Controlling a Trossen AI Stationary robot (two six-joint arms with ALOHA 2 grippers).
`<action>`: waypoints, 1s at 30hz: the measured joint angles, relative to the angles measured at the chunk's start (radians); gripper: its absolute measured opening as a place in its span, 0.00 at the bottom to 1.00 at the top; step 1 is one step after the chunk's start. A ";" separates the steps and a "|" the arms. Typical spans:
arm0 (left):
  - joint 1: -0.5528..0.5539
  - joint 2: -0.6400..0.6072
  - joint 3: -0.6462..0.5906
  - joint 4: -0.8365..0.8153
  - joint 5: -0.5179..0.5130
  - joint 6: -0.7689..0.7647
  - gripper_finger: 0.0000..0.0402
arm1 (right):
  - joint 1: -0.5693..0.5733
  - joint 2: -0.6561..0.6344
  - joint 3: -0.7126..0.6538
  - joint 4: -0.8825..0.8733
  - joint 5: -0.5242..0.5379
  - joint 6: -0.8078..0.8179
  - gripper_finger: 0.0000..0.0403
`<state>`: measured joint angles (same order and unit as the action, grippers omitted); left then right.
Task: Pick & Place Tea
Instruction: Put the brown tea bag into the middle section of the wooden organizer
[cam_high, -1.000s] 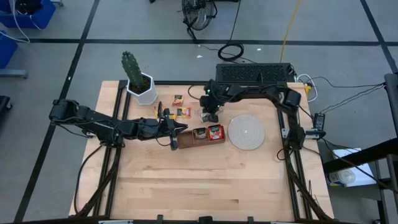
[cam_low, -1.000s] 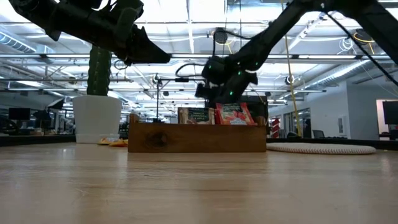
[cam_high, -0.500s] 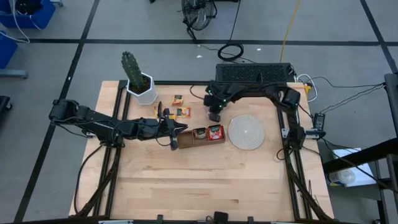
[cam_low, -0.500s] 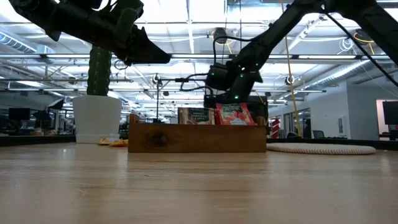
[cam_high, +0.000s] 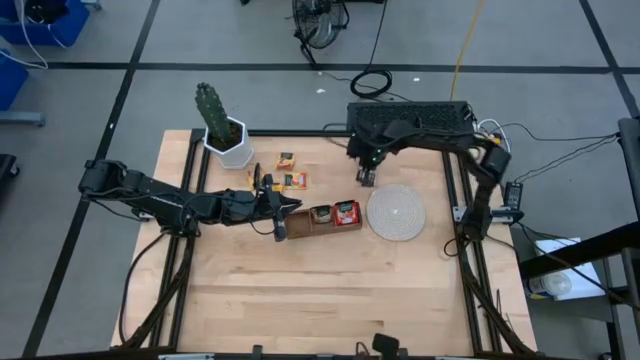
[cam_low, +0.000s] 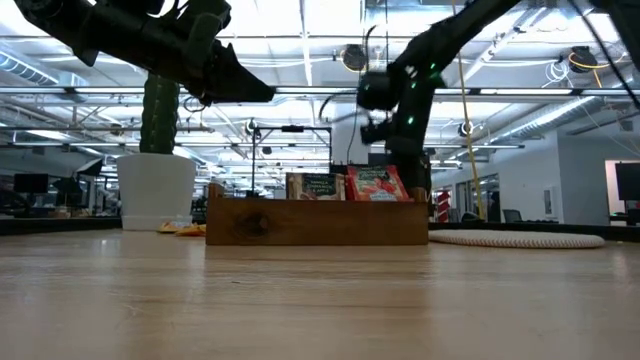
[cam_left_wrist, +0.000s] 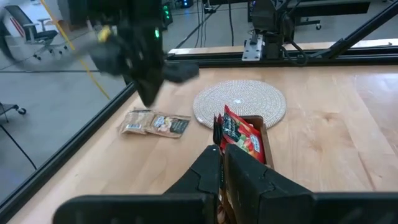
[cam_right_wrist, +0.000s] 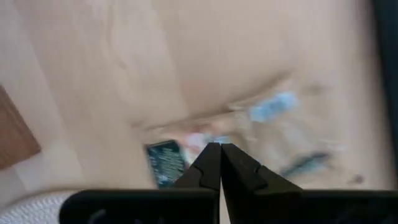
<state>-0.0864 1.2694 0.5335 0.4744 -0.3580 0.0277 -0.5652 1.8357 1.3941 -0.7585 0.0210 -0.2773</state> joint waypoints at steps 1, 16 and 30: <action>0.000 0.000 0.000 0.000 0.000 0.000 0.08 | -0.006 -0.028 -0.002 0.001 0.008 -0.016 0.00; 0.000 0.000 0.000 -0.029 0.000 0.003 0.08 | -0.058 -0.265 -0.439 0.352 -0.177 0.002 0.25; 0.000 0.000 0.000 0.000 0.000 -0.005 0.08 | 0.015 -0.010 -0.414 0.529 -0.011 -0.139 0.66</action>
<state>-0.0868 1.2697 0.5335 0.4748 -0.3580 0.0223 -0.5506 1.8253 0.9799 -0.2294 0.0102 -0.4159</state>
